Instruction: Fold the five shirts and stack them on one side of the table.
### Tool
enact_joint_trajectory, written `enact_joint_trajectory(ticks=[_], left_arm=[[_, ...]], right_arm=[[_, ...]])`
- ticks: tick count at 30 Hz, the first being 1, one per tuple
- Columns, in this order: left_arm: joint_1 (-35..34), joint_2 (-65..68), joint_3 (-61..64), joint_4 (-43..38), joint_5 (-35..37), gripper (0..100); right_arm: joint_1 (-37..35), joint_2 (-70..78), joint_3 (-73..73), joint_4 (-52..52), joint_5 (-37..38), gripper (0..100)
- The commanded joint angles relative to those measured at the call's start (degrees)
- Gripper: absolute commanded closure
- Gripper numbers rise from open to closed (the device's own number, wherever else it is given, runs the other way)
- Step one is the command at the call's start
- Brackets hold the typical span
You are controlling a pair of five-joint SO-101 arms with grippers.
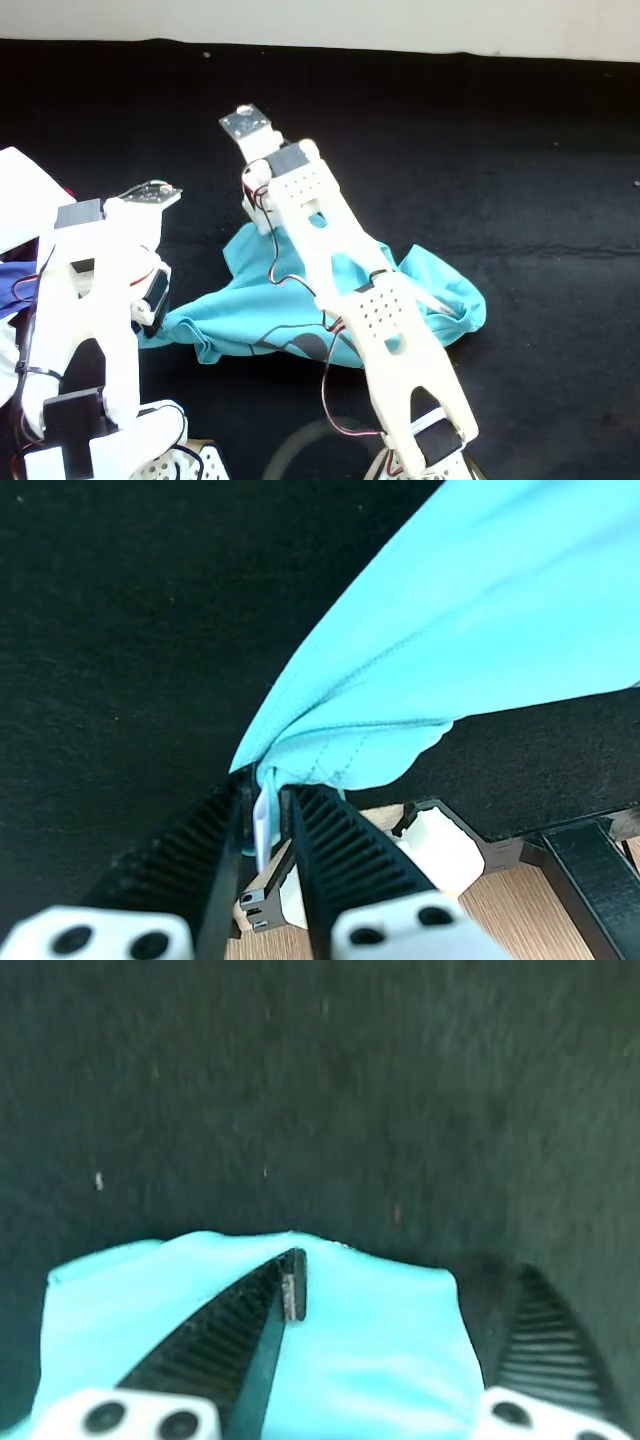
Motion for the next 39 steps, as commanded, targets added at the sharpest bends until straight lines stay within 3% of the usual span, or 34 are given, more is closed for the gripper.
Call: enact_joint_trajectory(ticks=[1, 3, 6, 11, 17, 23, 28, 36, 39], left_arm=[[-0.6, -2.0, -0.3, -1.8, -0.3, 99], [-0.5, -2.0, -0.3, -2.4, -0.2, 99], [-0.5, -2.0, -0.3, -3.8, -0.2, 99], [-0.2, -2.5, -0.5, -7.9, -0.1, 99], [0.7, -2.3, -14.4, -5.5, 0.0, 99], [2.9, -1.8, -31.6, -3.5, 0.0, 99], [8.7, -1.8, -36.2, -3.5, 0.0, 99], [18.3, -1.9, -21.8, -4.7, 0.0, 99], [20.8, -1.9, -13.4, -9.5, 0.3, 99]], right_arm=[[1.3, -0.1, -5.0, 3.3, -0.3, 99.6], [1.9, -0.5, -6.7, 4.2, -0.4, 96.4], [3.3, -0.7, -12.2, 6.5, -0.4, 99.5], [7.1, -0.7, -31.3, 16.4, -0.3, 99.2], [15.9, -5.3, -37.0, 16.3, -0.4, 99.2], [21.4, -26.7, -22.8, 16.3, -0.4, 99.3], [23.3, -47.1, -3.2, 16.1, -0.5, 99.3], [28.2, -65.3, 27.6, 15.3, -0.5, 99.3], [31.1, -74.9, 41.6, 8.7, -0.5, 99.3]])
